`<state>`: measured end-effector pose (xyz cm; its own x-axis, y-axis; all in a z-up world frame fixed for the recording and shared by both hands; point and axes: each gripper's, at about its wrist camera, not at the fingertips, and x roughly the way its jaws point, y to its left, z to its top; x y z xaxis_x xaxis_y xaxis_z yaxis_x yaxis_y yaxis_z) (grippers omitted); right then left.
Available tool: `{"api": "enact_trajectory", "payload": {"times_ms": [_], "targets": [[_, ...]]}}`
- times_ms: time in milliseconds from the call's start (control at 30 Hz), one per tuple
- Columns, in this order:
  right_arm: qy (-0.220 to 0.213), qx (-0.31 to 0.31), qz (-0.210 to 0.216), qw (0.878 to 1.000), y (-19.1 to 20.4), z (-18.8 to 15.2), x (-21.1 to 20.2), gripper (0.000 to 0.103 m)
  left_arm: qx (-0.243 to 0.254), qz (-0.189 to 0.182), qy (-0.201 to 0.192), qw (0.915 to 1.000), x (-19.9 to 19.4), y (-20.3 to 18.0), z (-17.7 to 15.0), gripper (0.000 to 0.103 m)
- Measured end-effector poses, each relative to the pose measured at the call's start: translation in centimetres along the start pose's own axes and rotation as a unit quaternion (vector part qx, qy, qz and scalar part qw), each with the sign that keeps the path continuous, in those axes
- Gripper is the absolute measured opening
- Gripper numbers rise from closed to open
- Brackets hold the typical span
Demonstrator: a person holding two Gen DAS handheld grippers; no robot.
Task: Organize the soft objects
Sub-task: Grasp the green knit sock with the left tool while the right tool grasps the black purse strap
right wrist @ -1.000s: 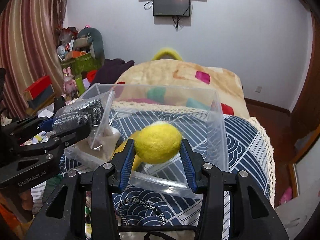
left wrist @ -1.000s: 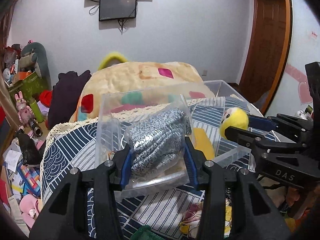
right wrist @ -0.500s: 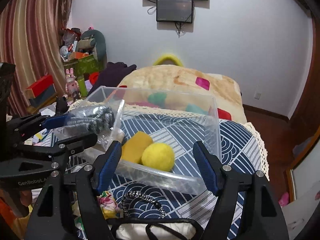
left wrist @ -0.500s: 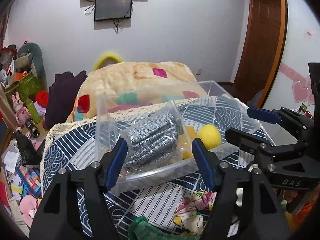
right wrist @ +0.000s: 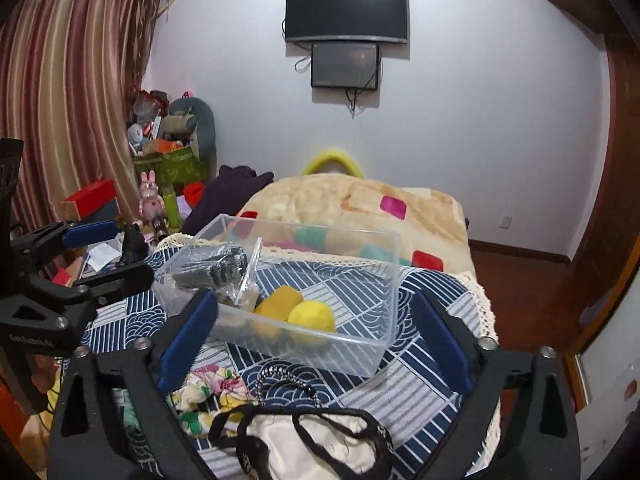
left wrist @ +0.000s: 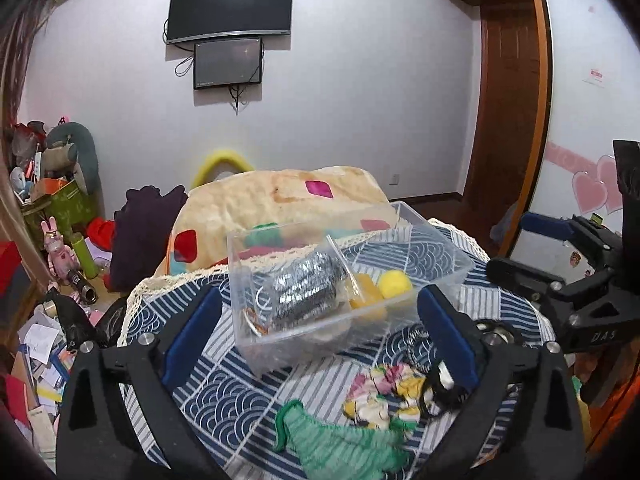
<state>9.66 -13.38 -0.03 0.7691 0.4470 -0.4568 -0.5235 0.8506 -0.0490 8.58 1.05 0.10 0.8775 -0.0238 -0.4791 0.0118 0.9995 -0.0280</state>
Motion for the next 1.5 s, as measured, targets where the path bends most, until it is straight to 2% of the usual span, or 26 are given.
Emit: {"api": "enact_trajectory", "payload": {"times_ms": [200,433,633,867,1033,1167,1200,1233,1267,1300,1333,1367,1433,1500], "targets": [[-0.003,-0.011,-0.002,1.0,0.2,-2.0,-1.3,0.103,0.006,-0.001,0.026,0.9996,-0.6,-0.4,-3.1,0.101],[0.053,-0.023,-0.003,0.998,0.6,-6.3,-0.2,0.103,-0.005,-0.019,0.083,0.9964,0.6,-1.0,-7.3,0.101],[0.095,-0.021,0.018,0.995,1.2,-9.3,0.8,0.103,-0.025,-0.029,0.117,0.9924,1.9,-1.7,-10.1,0.101],[0.114,-0.046,-0.042,0.992,1.2,-10.7,2.1,0.103,-0.037,-0.004,0.118,0.9923,2.5,-0.5,-11.8,0.101],[0.111,-0.018,-0.044,0.993,-0.3,-10.5,1.9,0.103,-0.065,0.013,0.117,0.9909,2.2,1.8,-12.2,0.101],[0.112,-0.011,-0.048,0.992,-0.8,-10.7,1.8,0.103,-0.088,0.01,0.119,0.9889,2.1,3.2,-12.6,0.1],[0.114,-0.006,-0.043,0.992,-0.9,-10.7,1.9,0.102,-0.093,0.006,0.121,0.9882,2.1,3.5,-12.7,0.094],[0.115,0.0,-0.04,0.993,-1.0,-10.8,1.9,0.102,-0.096,0.0,0.126,0.9874,2.3,3.6,-12.9,0.081],[0.115,0.003,-0.037,0.993,-1.1,-10.9,1.9,0.102,-0.099,-0.007,0.134,0.986,2.5,3.8,-13.1,0.076],[0.114,0.006,-0.035,0.993,-1.1,-11.0,1.9,0.097,-0.102,-0.014,0.139,0.9849,2.7,3.8,-13.2,0.069],[0.114,0.009,-0.03,0.993,-1.1,-11.1,1.8,0.09,-0.104,-0.013,0.134,0.9855,2.6,3.9,-13.3,0.068],[0.114,0.011,-0.023,0.993,-1.1,-11.2,1.8,0.088,-0.103,-0.011,0.129,0.9863,2.5,3.8,-13.3,0.065],[0.11,0.011,-0.023,0.994,-0.8,-11.3,1.5,0.082,-0.088,-0.019,0.125,0.9881,2.4,3.3,-13.2,0.052],[0.108,0.01,-0.021,0.994,-0.6,-11.3,1.4,0.073,-0.073,-0.016,0.121,0.9899,2.4,2.6,-13.1,0.046]]}}
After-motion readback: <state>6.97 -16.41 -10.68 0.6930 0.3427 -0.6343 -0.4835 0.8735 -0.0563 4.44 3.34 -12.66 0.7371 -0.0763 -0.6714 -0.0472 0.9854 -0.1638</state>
